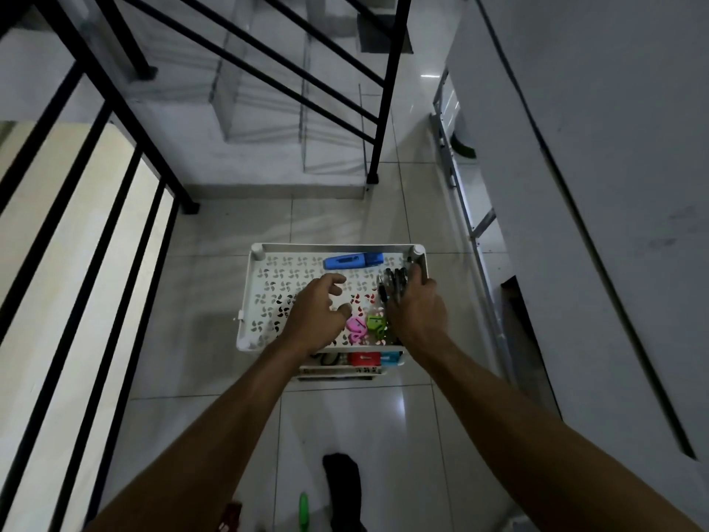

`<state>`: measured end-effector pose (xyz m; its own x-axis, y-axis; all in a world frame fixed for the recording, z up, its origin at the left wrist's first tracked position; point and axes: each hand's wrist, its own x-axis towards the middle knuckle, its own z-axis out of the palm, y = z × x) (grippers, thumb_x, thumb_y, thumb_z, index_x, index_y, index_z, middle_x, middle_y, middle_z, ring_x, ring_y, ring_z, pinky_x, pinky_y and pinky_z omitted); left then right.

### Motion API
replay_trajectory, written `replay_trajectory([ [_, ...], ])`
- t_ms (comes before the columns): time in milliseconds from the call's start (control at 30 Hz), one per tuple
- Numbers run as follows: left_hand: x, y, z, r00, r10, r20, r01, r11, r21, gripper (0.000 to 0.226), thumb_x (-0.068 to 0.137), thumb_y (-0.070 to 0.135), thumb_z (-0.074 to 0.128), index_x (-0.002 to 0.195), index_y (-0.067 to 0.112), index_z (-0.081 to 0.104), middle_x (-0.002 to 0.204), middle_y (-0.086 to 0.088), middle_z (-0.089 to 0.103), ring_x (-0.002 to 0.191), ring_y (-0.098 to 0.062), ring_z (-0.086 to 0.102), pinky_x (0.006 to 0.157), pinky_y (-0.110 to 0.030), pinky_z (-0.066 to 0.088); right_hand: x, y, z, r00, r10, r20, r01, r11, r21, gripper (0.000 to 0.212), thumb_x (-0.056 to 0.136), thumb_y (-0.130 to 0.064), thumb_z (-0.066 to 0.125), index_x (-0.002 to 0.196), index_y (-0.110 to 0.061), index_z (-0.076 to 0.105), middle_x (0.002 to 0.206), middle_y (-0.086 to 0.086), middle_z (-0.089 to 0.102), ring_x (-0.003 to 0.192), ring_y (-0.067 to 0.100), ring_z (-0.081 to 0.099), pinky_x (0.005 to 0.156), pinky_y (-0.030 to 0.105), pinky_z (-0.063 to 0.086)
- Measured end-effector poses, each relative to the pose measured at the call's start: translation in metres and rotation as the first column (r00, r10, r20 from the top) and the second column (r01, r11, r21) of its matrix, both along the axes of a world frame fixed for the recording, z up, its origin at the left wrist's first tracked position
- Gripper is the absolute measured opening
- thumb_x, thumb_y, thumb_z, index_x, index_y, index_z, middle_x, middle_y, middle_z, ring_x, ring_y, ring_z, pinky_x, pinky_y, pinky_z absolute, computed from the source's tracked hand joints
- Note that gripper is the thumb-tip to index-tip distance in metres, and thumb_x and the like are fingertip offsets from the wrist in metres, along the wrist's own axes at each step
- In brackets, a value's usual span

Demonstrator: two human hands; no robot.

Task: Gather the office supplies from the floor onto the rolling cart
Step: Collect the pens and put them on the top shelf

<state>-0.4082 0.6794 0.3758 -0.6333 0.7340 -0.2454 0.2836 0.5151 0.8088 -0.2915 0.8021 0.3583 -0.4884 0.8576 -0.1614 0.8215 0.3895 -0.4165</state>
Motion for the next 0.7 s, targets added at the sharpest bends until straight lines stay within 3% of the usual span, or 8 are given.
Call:
replay_trajectory([
  [100,-0.002,0.004,0.001,1.000,-0.011,-0.026,0.011,1.000,-0.006,0.047,0.084,0.018,0.067,0.128,0.021,0.052,0.114,0.002,0.057,0.097,-0.016,0.054,0.080,-0.027,0.044,0.010,-0.003,-0.001,0.974,0.175,0.142,-0.188,0.978,0.086,0.056,0.090,-0.041,0.060,0.136,-0.028,0.030,0.127,0.016,0.046,0.085,0.022,0.061,0.068,0.036,0.058],
  [233,0.000,0.009,0.000,0.997,-0.043,-0.069,0.042,0.999,-0.016,0.047,0.085,0.018,0.066,0.129,0.021,0.051,0.114,0.002,0.056,0.098,-0.015,0.053,0.080,-0.026,0.043,0.012,-0.010,0.000,0.956,0.192,0.223,-0.219,0.970,0.105,0.055,0.092,-0.039,0.058,0.139,-0.021,0.036,0.132,0.016,0.043,0.109,0.025,0.051,0.084,0.035,0.051],
  [333,0.002,0.012,-0.002,0.997,-0.040,-0.066,0.039,0.999,-0.013,0.047,0.085,0.017,0.067,0.129,0.020,0.051,0.116,0.001,0.057,0.099,-0.016,0.054,0.083,-0.028,0.046,0.012,-0.008,-0.004,0.940,0.199,0.278,-0.263,0.940,0.218,0.046,0.096,-0.039,0.050,0.134,-0.015,0.042,0.123,0.014,0.049,0.105,0.022,0.048,0.089,0.034,0.043],
  [500,0.004,0.013,-0.005,0.999,-0.036,-0.031,0.035,0.999,-0.021,0.045,0.086,0.014,0.066,0.128,0.019,0.052,0.116,-0.002,0.058,0.099,-0.017,0.055,0.082,-0.027,0.046,0.017,0.000,-0.003,0.979,0.153,0.136,-0.182,0.954,0.239,0.039,0.096,-0.042,0.049,0.123,-0.014,0.050,0.113,0.010,0.053,0.096,0.019,0.047,0.085,0.031,0.043],
  [567,0.005,0.014,-0.006,0.999,-0.031,-0.022,0.031,0.999,-0.025,0.044,0.086,0.015,0.065,0.128,0.020,0.052,0.116,-0.002,0.058,0.096,-0.016,0.054,0.081,-0.027,0.045,0.018,0.004,-0.003,0.957,0.260,0.129,-0.285,0.927,0.246,0.055,0.086,-0.045,0.063,0.132,-0.020,0.045,0.124,0.013,0.051,0.106,0.024,0.049,0.090,0.036,0.043],
  [633,0.005,0.016,-0.007,0.999,-0.024,-0.023,0.023,0.999,-0.030,0.044,0.086,0.015,0.066,0.128,0.021,0.052,0.116,-0.001,0.058,0.097,-0.015,0.054,0.082,-0.027,0.046,0.017,0.008,-0.008,0.878,0.427,0.215,-0.475,0.832,0.287,0.075,0.074,-0.050,0.073,0.138,-0.025,0.044,0.141,0.015,0.043,0.124,0.033,0.044,0.101,0.045,0.038],
  [700,0.006,0.016,-0.007,0.999,-0.021,-0.026,0.020,0.999,-0.031,0.044,0.086,0.015,0.065,0.127,0.021,0.052,0.116,-0.001,0.059,0.097,-0.015,0.054,0.082,-0.027,0.046,0.017,0.010,-0.014,0.810,0.518,0.275,-0.584,0.759,0.287,0.064,0.086,-0.053,0.058,0.141,-0.025,0.041,0.153,0.016,0.031,0.139,0.037,0.030,0.113,0.050,0.022],
])
